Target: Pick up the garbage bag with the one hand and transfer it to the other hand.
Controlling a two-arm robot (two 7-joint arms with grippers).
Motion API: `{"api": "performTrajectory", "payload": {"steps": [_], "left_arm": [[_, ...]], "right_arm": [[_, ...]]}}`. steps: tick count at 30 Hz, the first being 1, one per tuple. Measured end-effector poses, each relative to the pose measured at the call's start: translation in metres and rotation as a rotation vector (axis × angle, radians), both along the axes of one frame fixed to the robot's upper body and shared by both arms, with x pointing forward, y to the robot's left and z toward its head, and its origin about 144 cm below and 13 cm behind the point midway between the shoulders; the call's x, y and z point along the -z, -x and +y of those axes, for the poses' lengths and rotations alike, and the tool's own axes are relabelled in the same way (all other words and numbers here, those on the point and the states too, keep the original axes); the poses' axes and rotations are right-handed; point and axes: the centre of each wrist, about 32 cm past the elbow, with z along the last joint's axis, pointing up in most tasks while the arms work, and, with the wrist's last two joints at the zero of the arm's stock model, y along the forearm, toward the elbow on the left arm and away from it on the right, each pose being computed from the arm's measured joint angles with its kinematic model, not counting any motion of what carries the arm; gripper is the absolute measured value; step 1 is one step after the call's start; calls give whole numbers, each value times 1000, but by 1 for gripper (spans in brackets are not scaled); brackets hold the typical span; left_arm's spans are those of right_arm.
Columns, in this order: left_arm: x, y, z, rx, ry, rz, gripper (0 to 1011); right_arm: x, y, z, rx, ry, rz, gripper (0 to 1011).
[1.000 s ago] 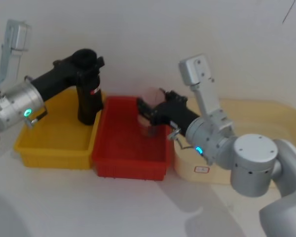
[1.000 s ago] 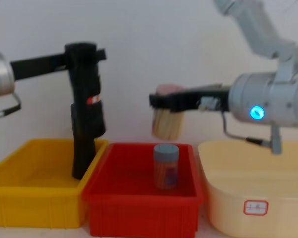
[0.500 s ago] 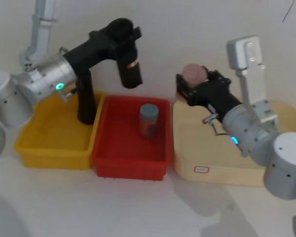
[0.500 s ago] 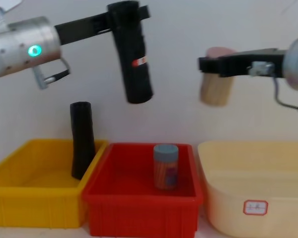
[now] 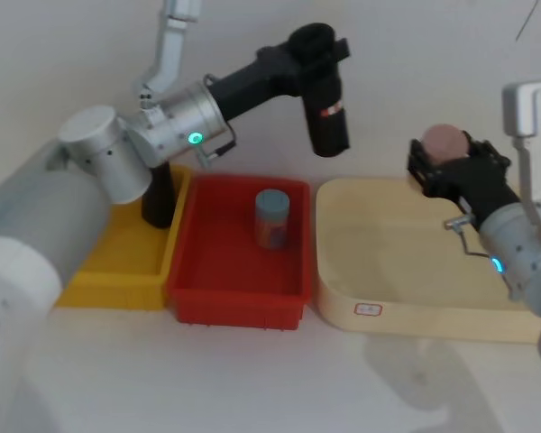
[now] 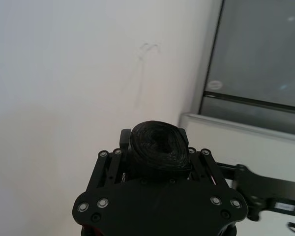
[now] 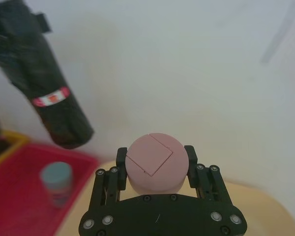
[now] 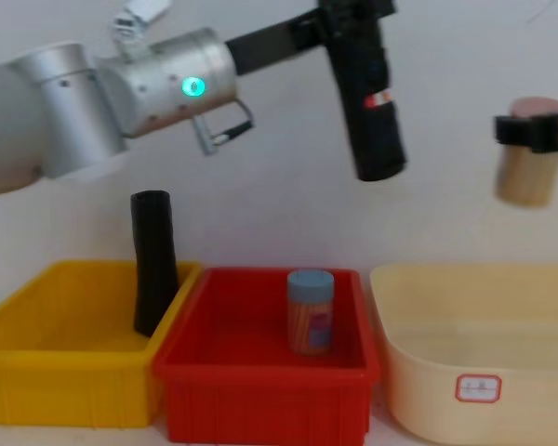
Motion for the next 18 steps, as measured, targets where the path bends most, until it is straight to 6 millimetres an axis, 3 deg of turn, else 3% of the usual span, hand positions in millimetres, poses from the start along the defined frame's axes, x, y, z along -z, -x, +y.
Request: {"api": "performTrajectory", "payload": {"steps": [11, 18], "left_arm": [[1, -12, -32, 94, 8, 23, 507], [0, -14, -42, 123, 3, 28, 507]], "right_arm": [[20, -4, -34, 161, -3, 65, 664], [33, -9, -54, 242, -6, 111, 843]]}}
